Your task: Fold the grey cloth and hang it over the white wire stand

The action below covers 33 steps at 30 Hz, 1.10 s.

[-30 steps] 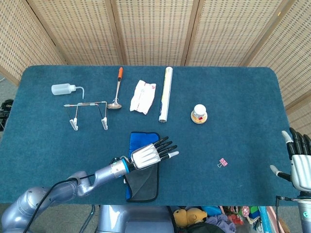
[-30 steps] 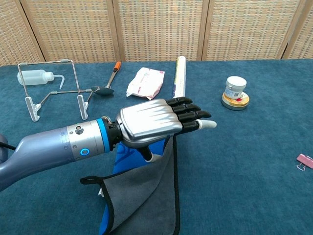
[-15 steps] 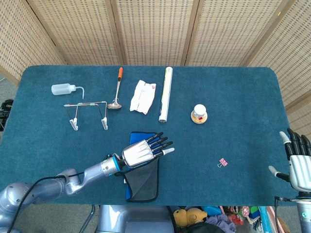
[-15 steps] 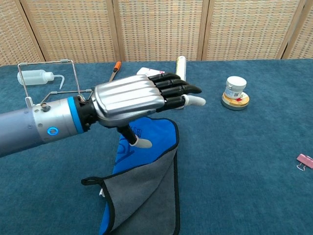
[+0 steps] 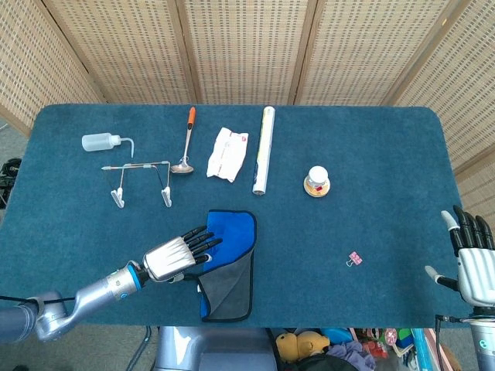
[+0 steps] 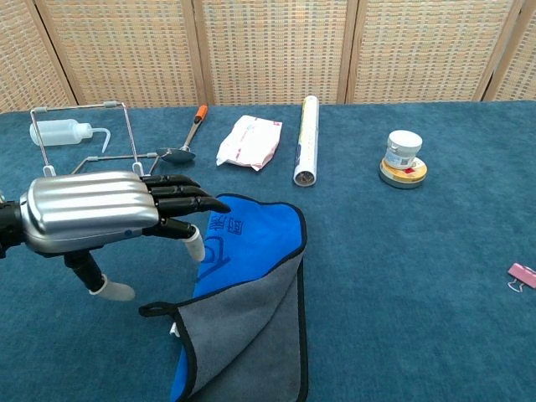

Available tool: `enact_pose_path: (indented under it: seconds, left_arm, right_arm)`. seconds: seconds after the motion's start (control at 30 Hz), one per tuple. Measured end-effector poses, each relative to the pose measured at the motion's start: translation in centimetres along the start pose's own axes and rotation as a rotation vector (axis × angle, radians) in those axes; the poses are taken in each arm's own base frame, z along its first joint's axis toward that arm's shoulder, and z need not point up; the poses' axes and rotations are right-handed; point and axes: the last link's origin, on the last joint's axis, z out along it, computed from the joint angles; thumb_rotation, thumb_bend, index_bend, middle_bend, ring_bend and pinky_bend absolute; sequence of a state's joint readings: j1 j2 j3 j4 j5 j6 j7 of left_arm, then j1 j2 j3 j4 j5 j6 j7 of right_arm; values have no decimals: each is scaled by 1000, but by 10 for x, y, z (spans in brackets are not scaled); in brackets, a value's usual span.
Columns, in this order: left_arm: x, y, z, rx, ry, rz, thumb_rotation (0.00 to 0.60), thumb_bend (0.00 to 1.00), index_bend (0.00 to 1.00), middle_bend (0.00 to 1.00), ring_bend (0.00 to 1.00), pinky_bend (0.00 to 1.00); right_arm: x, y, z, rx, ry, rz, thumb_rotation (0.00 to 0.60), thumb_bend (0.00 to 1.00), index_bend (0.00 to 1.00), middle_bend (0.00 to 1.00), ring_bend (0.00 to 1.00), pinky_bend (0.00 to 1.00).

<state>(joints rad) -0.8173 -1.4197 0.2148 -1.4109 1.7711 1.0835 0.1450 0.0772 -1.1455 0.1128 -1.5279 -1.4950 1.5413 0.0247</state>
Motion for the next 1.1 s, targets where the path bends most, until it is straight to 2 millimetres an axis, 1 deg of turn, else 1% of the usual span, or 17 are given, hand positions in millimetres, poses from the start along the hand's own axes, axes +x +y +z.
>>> enact_pose_path:
  seconds: [0.2,0.47,0.73,0.97,1.1]
  left_arm:
    - [-10,3,-6,3,-22,-35,600,200,307,0,0,0]
    - [-21,10,-4,-15,-12,-48,600,200,308,0,0,0]
    - [-32,17,8,-16,11,-53,600,215,318,0,0,0]
    - [-37,20,17,-11,23,-38,600,265,335,0,0,0]
    - [-41,21,20,-2,18,-41,600,293,364,0,0,0]
  right_arm:
    - [0,-1,-1,5,1,1,600,0,0,0,0,0]
    - [1,0,-1,3,1,4,600,0,0,0,0,0]
    - [0,-1,0,3,-1,3,600,0,0,0,0,0]
    - [0,-1,0,4,2,4,600,0,0,0,0,0]
    - [-1,-1,1,5,0,5,600,0,0,0,0,0]
